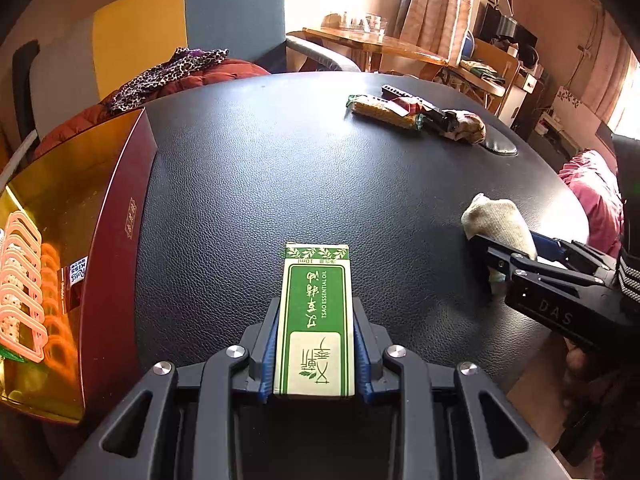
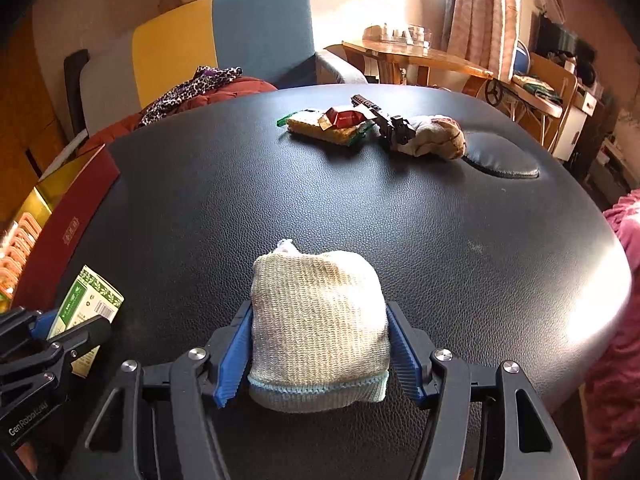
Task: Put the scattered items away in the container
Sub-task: 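Lift the sock with the right tool while the left tool carries the green box, then lower the green box into the gold tray and open the left tool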
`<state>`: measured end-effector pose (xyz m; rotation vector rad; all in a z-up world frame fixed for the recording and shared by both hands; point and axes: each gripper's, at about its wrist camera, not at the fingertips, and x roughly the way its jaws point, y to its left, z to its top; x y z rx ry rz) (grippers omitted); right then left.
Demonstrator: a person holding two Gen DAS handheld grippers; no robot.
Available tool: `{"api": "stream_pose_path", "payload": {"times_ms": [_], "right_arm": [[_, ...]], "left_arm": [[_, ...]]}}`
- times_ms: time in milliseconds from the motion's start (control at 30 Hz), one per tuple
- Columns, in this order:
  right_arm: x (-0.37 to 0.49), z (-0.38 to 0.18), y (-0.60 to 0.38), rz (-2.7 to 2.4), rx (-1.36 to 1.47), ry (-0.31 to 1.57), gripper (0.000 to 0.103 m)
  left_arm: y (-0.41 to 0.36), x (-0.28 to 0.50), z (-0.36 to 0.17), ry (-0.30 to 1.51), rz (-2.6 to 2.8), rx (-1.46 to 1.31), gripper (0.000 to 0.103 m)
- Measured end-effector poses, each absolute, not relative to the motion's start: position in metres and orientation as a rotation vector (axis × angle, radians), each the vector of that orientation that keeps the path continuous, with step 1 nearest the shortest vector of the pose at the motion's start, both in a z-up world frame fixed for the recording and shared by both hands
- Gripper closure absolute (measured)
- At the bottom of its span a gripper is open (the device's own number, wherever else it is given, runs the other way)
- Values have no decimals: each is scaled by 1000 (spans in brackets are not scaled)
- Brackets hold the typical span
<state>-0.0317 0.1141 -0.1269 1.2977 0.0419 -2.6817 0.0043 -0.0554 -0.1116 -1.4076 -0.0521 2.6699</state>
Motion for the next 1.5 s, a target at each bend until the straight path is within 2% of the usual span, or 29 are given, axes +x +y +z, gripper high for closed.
{"api": "stream_pose_path", "payload": {"times_ms": [400, 767, 1033, 1267, 1333, 1500], "right_arm": [[-26, -126, 110, -2700, 1293, 70, 40], [-21, -128, 75, -2640, 1248, 174, 40], [-21, -130, 60, -2621, 1237, 223, 39], [-21, -131, 56, -2618, 1240, 250, 39], [-22, -131, 54, -2617, 1242, 260, 39], [-23, -130, 52, -2613, 1243, 279, 39]], "left_arm": [[-67, 18, -85, -154, 2673, -1315, 72], [-152, 36, -36, -320, 2892, -1191, 72], [-239, 20, -51, -317, 3080, -1356, 72], [-264, -1, -70, -267, 3108, -1431, 72], [-262, -6, -71, -261, 3100, -1425, 70], [-260, 4, -58, -356, 3099, -1347, 54]]}}
